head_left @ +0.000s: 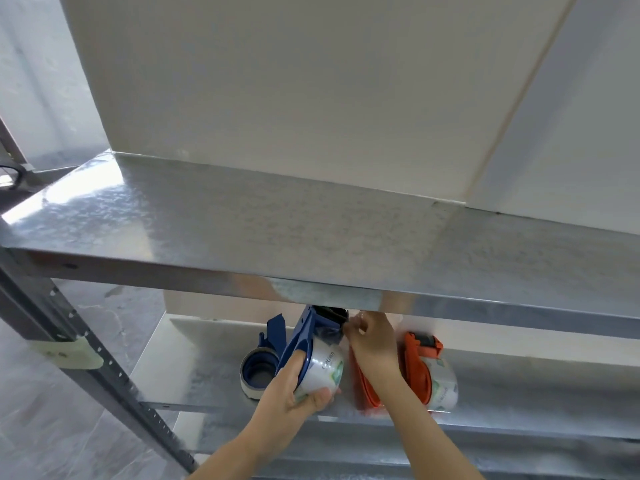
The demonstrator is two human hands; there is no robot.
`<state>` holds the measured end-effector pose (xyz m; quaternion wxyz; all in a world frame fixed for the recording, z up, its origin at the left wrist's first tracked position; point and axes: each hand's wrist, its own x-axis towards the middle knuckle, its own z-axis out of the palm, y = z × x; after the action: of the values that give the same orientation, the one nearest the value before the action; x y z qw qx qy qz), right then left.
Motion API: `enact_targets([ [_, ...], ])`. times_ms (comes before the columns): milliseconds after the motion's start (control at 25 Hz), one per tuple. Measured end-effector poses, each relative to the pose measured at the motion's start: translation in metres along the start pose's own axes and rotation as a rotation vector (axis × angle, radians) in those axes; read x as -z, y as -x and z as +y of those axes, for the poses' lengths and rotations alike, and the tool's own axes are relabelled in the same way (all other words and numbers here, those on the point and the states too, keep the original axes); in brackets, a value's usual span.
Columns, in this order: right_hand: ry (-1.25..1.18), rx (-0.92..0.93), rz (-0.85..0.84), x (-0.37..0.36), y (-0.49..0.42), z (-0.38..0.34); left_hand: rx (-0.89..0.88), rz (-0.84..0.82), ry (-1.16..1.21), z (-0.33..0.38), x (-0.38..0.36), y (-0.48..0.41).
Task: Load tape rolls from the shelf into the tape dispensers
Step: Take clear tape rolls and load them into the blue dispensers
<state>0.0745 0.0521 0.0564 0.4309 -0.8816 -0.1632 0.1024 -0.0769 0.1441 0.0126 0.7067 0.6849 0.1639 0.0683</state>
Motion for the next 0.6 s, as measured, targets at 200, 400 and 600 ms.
enact_targets([
  [200, 0.165, 0.165, -0.064, 0.006, 0.002, 0.0, -0.078, -0.011, 0.003, 0.008, -0.002, 0.001],
  [400, 0.143, 0.051, -0.008, 0.013, -0.001, -0.008, -0.096, -0.07, -0.049, 0.018, 0.004, 0.004],
  [600, -0.213, -0.196, -0.02, 0.02, -0.019, -0.014, -0.113, -0.168, -0.25, 0.017, -0.006, 0.018],
])
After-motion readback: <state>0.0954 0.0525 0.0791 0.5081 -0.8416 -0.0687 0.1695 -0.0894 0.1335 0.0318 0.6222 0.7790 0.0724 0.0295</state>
